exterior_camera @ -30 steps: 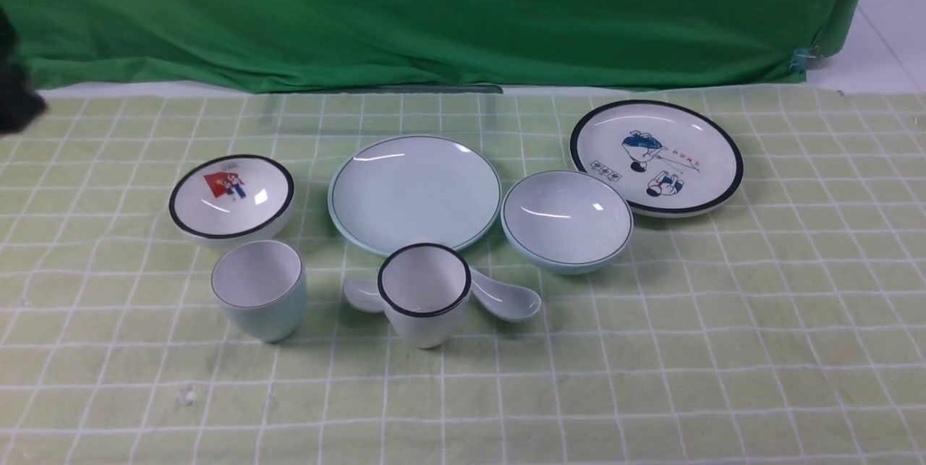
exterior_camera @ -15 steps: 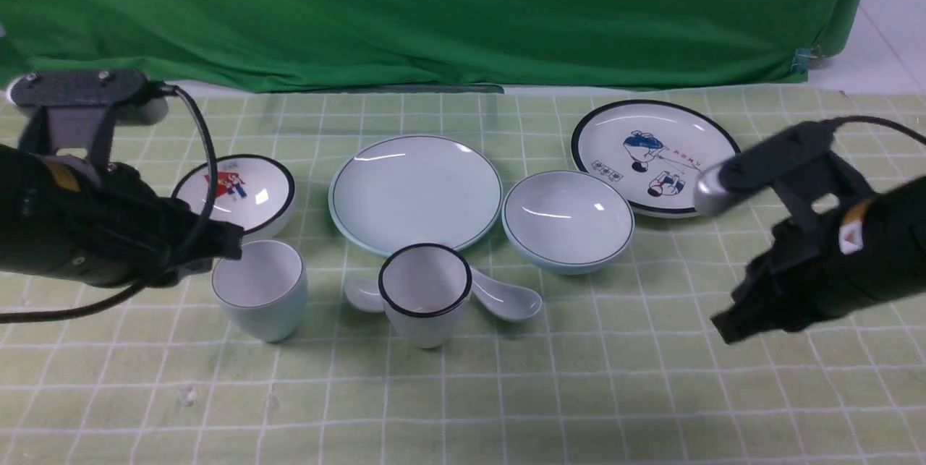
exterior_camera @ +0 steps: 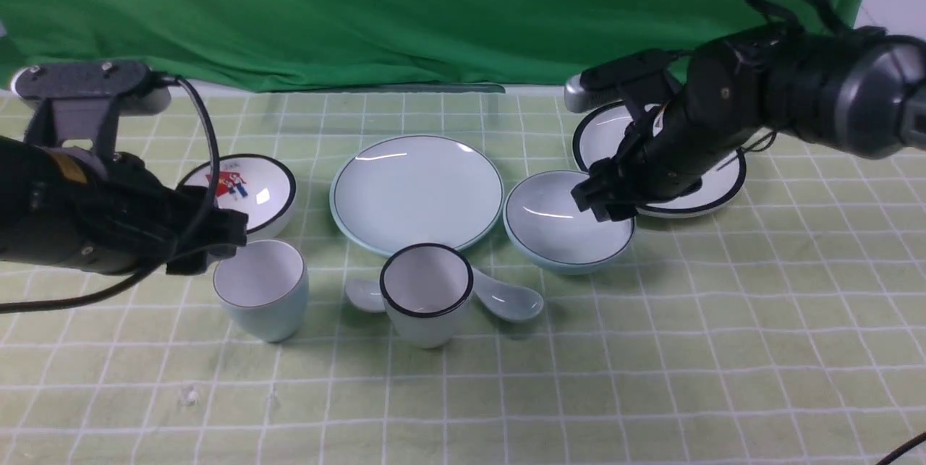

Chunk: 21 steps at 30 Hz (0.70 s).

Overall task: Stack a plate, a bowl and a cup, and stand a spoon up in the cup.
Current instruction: Use the right arm to grab a blue rice bowl

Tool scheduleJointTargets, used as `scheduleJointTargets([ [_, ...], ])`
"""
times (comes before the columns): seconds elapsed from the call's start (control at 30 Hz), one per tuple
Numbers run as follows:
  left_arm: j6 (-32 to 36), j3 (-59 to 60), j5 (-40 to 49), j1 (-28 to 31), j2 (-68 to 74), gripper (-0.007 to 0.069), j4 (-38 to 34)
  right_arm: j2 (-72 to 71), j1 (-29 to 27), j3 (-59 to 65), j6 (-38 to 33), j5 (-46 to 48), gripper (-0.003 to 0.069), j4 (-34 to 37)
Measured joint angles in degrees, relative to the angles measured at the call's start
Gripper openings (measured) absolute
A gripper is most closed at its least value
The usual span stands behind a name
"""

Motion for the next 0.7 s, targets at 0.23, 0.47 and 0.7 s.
scheduleJointTargets([
  [0.23, 0.00, 0.00, -0.98, 0.00, 0.07, 0.0361, 1.15, 3.25, -1.33, -0.78, 4.14, -0.97, 0.0286, -0.27],
  [0.47, 0.00, 0.00, -1.33, 0.00, 1.56, 0.0361, 1.31, 3.00, -0.96, -2.97, 1.41, -0.52, 0.0076, 0.74],
  [0.7, 0.12, 0.00, -1.31, 0.00, 3.08, 0.0361, 1.31, 2.71, -0.62, -14.46, -8.34, 9.74, 0.0076, 8.41],
])
